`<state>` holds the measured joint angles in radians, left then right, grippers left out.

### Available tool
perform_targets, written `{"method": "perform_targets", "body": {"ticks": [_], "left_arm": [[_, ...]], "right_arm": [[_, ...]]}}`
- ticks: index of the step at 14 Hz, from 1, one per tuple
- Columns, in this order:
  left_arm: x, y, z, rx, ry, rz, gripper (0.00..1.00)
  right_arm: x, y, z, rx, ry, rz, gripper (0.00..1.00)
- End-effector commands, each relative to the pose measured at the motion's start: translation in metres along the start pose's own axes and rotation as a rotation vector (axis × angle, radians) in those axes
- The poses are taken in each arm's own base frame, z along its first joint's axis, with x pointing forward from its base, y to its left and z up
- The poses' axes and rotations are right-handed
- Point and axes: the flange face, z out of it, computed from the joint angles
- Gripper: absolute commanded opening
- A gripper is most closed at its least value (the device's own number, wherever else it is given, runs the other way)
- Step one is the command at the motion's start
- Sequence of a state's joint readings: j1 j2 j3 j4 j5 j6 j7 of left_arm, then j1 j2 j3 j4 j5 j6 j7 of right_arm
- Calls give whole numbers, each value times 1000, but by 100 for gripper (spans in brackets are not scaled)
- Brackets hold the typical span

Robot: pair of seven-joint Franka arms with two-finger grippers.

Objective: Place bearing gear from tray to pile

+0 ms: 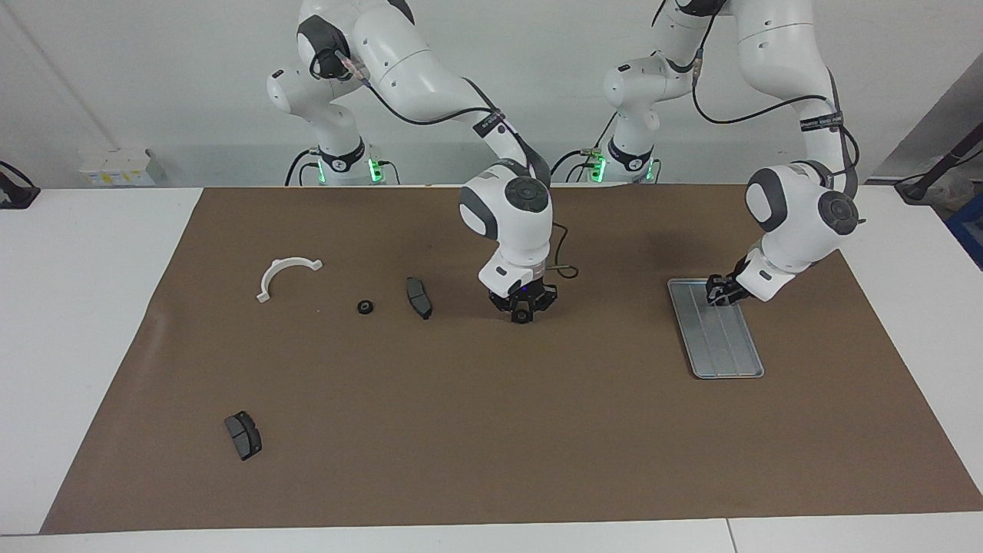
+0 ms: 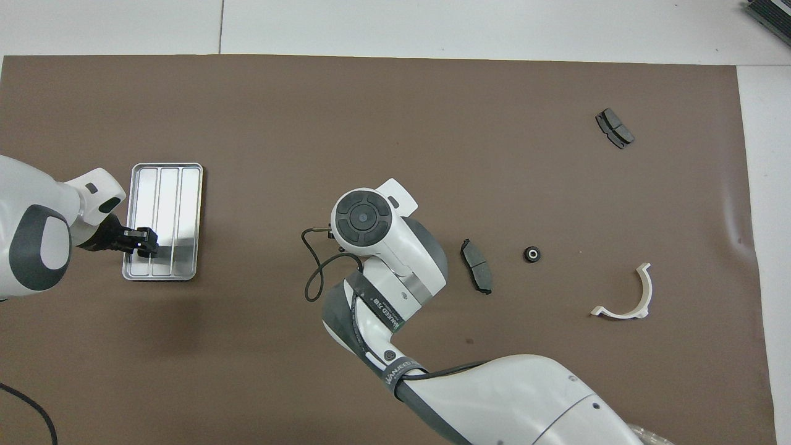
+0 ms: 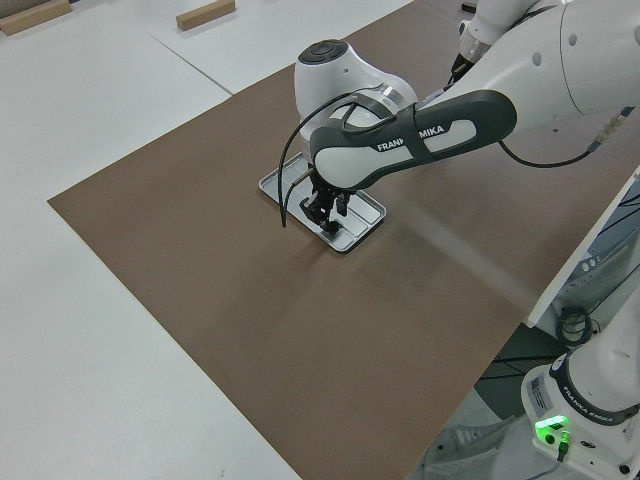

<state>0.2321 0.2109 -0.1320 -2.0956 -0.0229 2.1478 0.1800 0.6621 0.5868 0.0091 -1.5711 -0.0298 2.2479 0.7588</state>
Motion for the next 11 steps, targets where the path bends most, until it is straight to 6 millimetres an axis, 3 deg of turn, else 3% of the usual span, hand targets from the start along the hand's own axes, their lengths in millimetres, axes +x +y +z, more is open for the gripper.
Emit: {"method": "perform_targets", "body": {"ticks": [1,3,5,8,11], "left_arm": [[-6,-4,1,16,14,10,47],[-6,-4,2,15,11,10,46],[-8,-3,5,14,6,10,45],[-10,-3,10,16,14,10,43],[-10,-3,10,16,14,10,38]], "right_arm": [[22,44,-41,-3,28,29,0],[31,100,-68,-5,38,21,0],[33,152,-76,-18,22,3,0],[47,233,-71,-34,6,-10,0],[54,311,-53,-39,17,-22,0]]}}
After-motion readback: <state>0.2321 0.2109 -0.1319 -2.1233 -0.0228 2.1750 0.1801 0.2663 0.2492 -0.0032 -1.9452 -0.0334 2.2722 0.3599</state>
